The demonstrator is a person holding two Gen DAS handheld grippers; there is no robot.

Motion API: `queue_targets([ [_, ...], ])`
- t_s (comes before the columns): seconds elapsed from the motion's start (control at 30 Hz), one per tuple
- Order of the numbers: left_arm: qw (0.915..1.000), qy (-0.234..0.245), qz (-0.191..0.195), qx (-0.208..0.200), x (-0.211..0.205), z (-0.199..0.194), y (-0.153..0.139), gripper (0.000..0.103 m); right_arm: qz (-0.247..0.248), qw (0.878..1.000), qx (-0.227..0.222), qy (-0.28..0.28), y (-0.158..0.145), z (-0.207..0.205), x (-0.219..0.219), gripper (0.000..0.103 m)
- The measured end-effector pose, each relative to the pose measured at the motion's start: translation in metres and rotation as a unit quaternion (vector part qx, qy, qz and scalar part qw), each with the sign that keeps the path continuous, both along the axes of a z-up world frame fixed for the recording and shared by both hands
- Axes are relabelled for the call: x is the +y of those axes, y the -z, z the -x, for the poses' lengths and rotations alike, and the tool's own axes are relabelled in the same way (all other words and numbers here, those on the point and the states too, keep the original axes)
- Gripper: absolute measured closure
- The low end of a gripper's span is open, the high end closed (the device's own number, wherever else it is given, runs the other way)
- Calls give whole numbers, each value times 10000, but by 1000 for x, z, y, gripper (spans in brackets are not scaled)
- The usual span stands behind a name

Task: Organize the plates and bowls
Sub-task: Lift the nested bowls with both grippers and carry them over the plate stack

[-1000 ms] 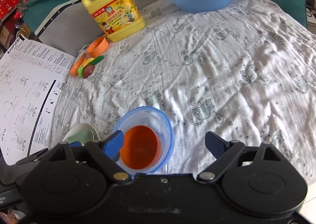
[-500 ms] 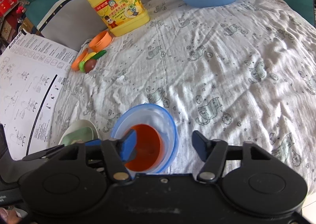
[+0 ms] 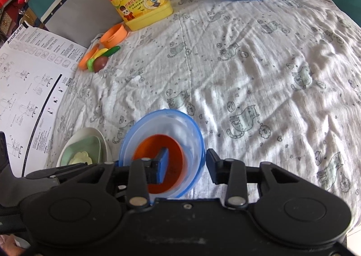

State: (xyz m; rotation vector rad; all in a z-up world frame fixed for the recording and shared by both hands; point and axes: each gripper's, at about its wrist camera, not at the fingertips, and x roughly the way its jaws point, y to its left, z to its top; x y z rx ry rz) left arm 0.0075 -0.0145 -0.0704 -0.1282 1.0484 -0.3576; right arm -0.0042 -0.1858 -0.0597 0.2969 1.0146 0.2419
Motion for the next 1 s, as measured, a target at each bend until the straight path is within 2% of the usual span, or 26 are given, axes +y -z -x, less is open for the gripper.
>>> queue_targets([
  [0.1, 10000, -41, 5, -27, 1, 1, -4, 70, 117, 9999, -79, -26, -6, 1, 2, 72],
  [0.4, 9998, -167, 14, -135, 9, 5, -21, 71, 284, 9993, -199, -137, -24, -1, 17, 72],
  [0.47, 9997, -200, -3, -123, 11, 6, -21, 75, 408, 9987, -220, -198, -25, -1, 22, 72],
  [0.63, 9994, -304, 148, 71, 19, 6, -15, 80, 302, 9995, 0, -98, -17, -4, 20, 72],
  [1.0, 9988, -376, 144, 264, 23, 5, -10, 82, 551, 9981, 161, -212, -12, -9, 29, 74],
])
